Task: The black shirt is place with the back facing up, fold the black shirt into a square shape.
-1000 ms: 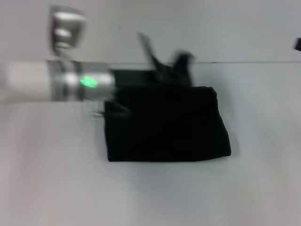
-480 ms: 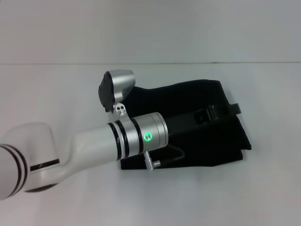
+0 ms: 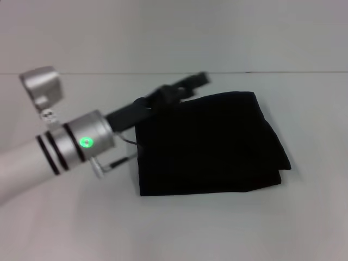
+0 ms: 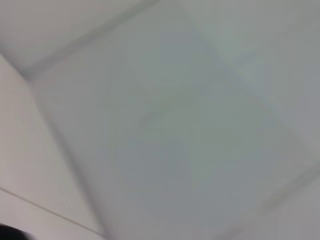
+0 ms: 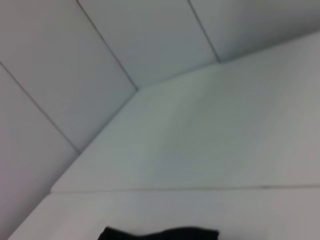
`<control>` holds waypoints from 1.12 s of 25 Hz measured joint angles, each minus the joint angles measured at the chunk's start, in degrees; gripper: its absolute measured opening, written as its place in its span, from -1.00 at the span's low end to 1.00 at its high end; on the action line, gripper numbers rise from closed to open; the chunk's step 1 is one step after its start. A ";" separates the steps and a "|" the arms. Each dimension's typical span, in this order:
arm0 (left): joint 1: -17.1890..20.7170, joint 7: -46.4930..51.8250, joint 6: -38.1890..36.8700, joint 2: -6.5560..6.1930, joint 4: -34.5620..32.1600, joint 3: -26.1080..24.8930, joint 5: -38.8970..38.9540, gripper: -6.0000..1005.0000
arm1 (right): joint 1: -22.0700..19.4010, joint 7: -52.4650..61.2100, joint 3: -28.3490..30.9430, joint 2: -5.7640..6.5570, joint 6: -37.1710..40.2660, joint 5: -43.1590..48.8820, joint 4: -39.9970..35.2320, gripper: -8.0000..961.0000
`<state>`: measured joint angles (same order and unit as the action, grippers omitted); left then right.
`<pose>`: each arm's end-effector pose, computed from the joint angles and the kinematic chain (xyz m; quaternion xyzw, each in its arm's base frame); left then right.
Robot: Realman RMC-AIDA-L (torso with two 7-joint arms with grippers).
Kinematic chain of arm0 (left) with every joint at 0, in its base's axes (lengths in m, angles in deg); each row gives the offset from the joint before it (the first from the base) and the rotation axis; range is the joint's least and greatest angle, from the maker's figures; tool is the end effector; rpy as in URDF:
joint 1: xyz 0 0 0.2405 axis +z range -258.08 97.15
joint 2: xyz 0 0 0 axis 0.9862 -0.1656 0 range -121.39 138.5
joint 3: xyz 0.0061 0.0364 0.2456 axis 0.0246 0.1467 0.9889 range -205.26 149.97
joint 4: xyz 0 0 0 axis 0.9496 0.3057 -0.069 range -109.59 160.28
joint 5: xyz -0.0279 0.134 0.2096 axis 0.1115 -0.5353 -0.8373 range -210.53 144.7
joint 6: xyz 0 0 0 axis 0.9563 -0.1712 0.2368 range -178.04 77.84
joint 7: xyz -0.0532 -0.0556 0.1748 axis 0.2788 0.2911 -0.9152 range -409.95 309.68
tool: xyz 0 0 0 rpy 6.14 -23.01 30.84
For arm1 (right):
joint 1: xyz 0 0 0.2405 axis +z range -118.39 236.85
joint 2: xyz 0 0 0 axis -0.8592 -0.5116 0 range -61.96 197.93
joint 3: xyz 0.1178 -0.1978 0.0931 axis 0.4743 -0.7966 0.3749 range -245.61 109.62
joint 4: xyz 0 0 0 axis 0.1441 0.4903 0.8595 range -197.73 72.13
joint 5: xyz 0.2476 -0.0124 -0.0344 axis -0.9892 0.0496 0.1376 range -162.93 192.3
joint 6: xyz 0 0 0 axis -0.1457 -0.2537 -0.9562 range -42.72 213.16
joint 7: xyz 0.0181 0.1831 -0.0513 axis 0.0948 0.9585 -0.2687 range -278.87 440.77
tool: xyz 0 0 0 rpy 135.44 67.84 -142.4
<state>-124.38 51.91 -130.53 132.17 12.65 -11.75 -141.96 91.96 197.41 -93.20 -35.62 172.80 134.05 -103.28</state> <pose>-0.1844 0.4160 -0.0958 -0.7203 -0.5129 -0.4659 0.0327 0.3131 0.4290 0.1376 -0.8099 0.4661 0.2603 0.2430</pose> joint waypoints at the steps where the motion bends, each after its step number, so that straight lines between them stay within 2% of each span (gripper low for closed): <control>1: 0.50 1.65 1.87 -0.21 -1.51 0.06 0.00 0.14 | 0.61 1.11 -0.21 -0.02 0.10 0.99 0.22 0.93; 6: 1.52 4.75 7.73 -2.57 -5.76 0.70 -0.49 0.52 | 4.00 4.89 -2.38 -0.55 -0.92 3.56 4.29 0.93; 8: 1.75 4.09 7.55 -3.15 -7.47 0.85 -1.03 0.66 | 5.40 5.26 -3.49 -0.87 -2.54 4.20 6.92 0.92; 12: 3.24 0.02 3.11 -3.79 -11.29 0.91 -1.36 0.90 | 7.68 5.45 -6.78 -2.63 -7.66 4.74 11.09 0.92; 15: 4.44 -7.28 -2.48 -4.45 -13.50 0.89 -2.01 0.89 | 9.42 5.66 -10.19 -4.20 -13.22 4.76 13.36 0.89; 19: 5.77 -15.32 -8.92 -4.86 -16.88 2.03 -4.62 0.89 | 10.97 5.98 -12.68 -5.62 -17.79 4.76 14.72 0.76; 22: 6.52 -16.64 -9.82 -4.79 -18.50 4.10 -5.34 0.89 | 11.99 6.12 -13.26 -6.71 -20.18 4.75 15.48 0.67; 27: 6.76 -17.31 -9.20 -4.32 -18.34 5.26 -5.36 0.88 | 13.13 7.25 -14.30 -7.87 -22.81 4.74 16.87 0.66; 28: 6.78 -17.37 -9.13 -4.28 -18.32 5.36 -5.37 0.88 | 13.29 7.56 -14.56 -8.03 -23.25 4.74 17.21 0.58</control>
<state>-117.60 34.54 -139.66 127.90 -5.66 -6.40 -147.33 105.25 204.98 -107.75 -43.65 149.55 138.79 -86.07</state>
